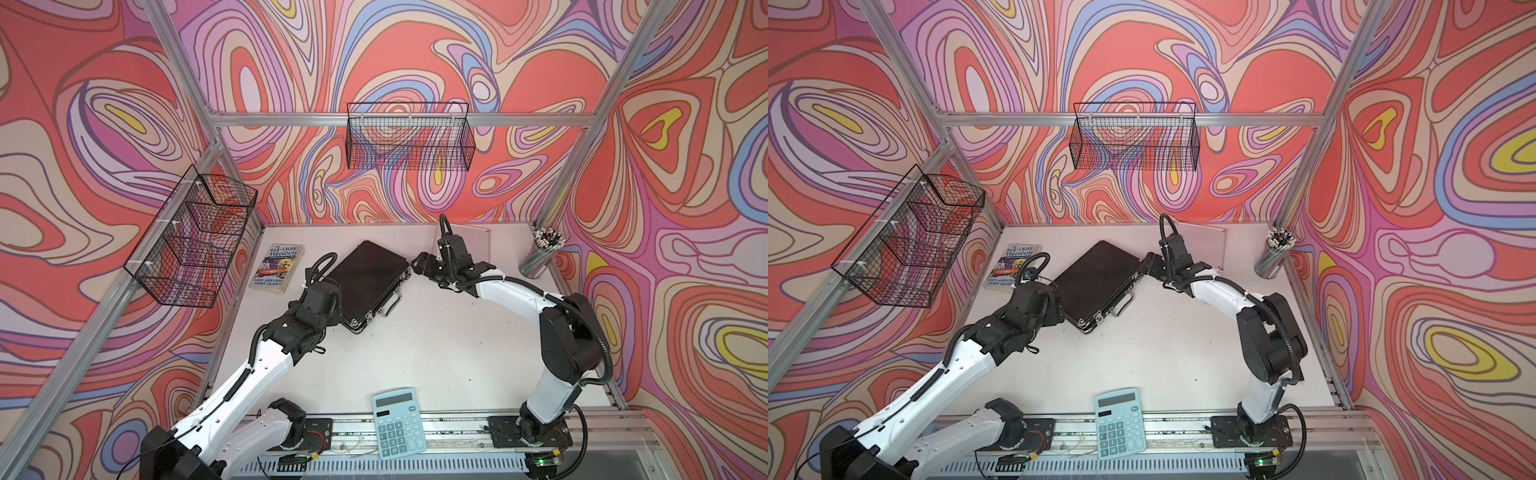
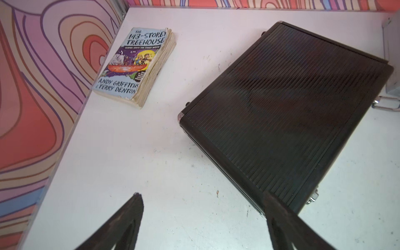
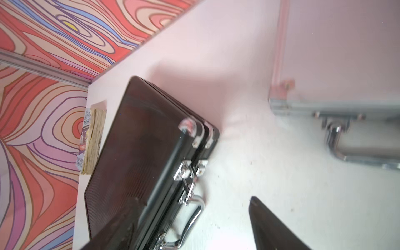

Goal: Open the poker set cases
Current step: Place the poker set case at the center of the board, then adjust the poker set case at the center of the board.

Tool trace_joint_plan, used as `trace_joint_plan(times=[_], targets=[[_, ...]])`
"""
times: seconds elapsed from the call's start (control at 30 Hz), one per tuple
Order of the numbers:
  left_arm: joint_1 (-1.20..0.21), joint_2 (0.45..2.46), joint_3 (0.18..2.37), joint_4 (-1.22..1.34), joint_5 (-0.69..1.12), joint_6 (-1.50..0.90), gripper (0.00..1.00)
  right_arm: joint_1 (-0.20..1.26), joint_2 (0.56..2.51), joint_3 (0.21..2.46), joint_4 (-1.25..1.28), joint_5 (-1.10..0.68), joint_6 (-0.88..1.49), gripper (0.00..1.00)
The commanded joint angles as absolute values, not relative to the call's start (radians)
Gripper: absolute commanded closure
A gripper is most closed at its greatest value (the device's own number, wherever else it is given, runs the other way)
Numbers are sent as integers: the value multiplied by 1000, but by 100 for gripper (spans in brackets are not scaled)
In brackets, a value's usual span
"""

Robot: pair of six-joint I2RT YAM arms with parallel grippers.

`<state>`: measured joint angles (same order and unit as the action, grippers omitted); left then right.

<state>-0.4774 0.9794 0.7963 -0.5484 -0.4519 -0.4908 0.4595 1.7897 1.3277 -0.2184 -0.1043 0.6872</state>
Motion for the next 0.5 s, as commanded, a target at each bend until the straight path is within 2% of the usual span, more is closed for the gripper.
trace_joint_plan(times=[0.0,0.13,0.27,0.47], targets=[[-465,947,761,-501,-414,-647,10,420,1901,1523,-355,-153,439,17],[-456,914,716,-475,-400,-739,8,388,2081,1777,-476,-293,296,16],[-440,869,640,-413,-345,-776,7,363,2237,1964,-539,-421,257,16],[-436,792,472,-216,-254,-804,5,356,2332,2027,-500,-518,241,15]])
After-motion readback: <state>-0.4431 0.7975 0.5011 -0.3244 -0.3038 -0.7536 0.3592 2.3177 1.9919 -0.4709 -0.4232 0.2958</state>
